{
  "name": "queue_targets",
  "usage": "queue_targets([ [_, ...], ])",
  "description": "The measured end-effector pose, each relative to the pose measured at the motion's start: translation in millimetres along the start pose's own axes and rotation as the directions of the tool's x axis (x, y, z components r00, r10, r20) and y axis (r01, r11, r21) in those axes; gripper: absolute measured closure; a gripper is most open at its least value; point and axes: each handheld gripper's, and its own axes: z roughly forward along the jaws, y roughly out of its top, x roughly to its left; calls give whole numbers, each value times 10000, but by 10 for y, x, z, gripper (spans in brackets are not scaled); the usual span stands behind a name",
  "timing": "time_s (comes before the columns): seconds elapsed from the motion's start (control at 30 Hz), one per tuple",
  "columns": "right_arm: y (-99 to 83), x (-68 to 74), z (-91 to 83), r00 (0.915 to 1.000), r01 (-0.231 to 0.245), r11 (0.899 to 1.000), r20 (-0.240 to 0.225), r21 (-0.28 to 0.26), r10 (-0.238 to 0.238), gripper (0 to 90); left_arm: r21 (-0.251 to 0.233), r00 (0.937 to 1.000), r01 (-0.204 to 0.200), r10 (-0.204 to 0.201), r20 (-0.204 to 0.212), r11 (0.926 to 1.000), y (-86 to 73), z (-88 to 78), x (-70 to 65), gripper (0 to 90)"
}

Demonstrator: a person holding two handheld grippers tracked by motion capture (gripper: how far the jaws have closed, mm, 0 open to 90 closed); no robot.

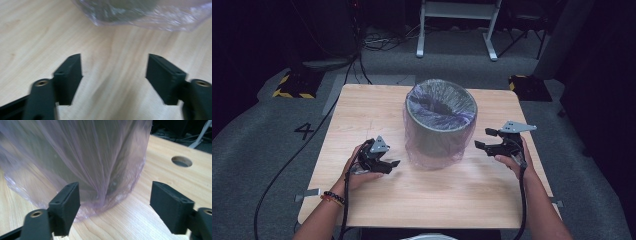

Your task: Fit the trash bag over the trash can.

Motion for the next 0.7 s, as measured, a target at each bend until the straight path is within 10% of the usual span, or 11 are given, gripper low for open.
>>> queue_targets([
  [0.2, 122, 77, -91, 9995, 292, 9988, -78, -388, -295, 192, 34, 9986, 178, -179, 501, 9998, -90, -13, -101, 157],
  [0.7, 656, 226, -278, 9909, 1289, 9832, -220, -1293, -1328, 195, 397, 9995, 216, -224, 221, 9990, -292, 14, -223, 155],
])
